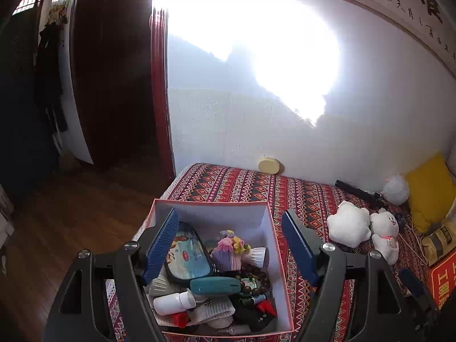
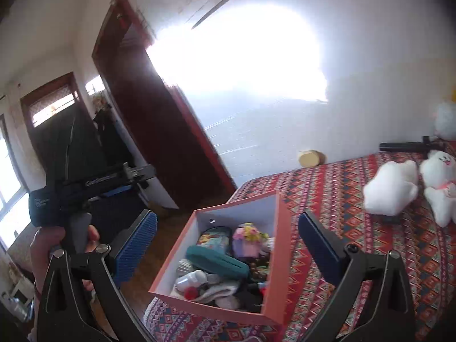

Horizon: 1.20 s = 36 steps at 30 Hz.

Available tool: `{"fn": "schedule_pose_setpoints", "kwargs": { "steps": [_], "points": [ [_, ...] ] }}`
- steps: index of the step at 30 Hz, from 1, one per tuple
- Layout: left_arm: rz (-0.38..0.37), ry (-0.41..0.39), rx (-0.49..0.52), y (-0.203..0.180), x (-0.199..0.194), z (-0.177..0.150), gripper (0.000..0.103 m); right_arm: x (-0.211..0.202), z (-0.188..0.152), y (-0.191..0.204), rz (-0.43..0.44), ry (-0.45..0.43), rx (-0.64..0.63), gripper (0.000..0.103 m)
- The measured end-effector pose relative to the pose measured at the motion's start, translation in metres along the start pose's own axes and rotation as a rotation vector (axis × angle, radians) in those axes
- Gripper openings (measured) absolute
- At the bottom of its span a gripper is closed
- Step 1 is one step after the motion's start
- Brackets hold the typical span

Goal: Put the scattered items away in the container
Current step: 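Carry the teal slipper to the pink box and release it, then grasp the white plush pillow with the left tool while the right tool grasps the white plush bear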

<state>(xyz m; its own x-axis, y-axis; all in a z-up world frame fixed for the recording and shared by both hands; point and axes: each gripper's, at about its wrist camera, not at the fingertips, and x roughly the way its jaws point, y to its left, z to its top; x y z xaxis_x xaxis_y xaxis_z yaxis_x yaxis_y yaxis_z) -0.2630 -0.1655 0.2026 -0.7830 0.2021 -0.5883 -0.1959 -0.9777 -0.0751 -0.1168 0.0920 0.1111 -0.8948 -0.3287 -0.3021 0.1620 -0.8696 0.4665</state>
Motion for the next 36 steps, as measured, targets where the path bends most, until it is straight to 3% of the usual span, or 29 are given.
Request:
{"fn": "schedule_pose_setpoints", "kwargs": {
  "steps": [3,6,8,12,15,18,22,25,27,30,36],
  "points": [
    [-0.055,0.015,0.002,-0.027,-0.004,-0.013,0.074,-0.038,0.0,-0.038,-0.024,-0.037,0.075,0.1],
    [-0.127,0.052,0.036,-0.084,0.0,-0.032,0.078,-0.082,0.0,-0.089,-0.078,-0.089,0.162,0.102],
    [-0.194,0.103,0.056,-0.123,0.011,-0.047,0.084,-0.104,-0.003,-0.127,-0.112,-0.114,0.234,0.102],
    [-0.318,0.253,0.052,-0.203,0.046,-0.083,0.084,-0.149,-0.025,-0.212,-0.144,-0.149,0.45,0.102],
    [-0.392,0.38,-0.015,-0.25,0.077,-0.114,0.084,-0.176,-0.047,-0.264,-0.138,-0.172,0.605,0.102],
    [-0.472,0.505,-0.171,-0.281,0.116,-0.149,0.084,-0.189,-0.069,-0.311,-0.112,-0.191,0.773,0.102],
    [-0.489,0.607,-0.326,-0.302,0.173,-0.183,0.084,-0.154,-0.091,-0.375,-0.052,-0.129,0.947,0.102],
    [-0.535,0.632,-0.425,-0.308,0.211,-0.189,0.084,-0.12,-0.107,-0.423,-0.02,-0.099,1.109,0.102],
    [-0.575,0.656,-0.548,-0.304,0.242,-0.19,0.084,-0.103,-0.107,-0.447,0.001,-0.101,1.168,0.102],
    [-0.651,0.682,-0.739,-0.299,0.29,-0.19,0.084,-0.075,-0.087,-0.482,-0.014,-0.119,1.164,0.102],
    [-0.744,0.653,-0.916,-0.298,0.369,-0.172,0.085,-0.021,-0.062,-0.529,-0.009,-0.139,1.154,0.102]
  ]
}}
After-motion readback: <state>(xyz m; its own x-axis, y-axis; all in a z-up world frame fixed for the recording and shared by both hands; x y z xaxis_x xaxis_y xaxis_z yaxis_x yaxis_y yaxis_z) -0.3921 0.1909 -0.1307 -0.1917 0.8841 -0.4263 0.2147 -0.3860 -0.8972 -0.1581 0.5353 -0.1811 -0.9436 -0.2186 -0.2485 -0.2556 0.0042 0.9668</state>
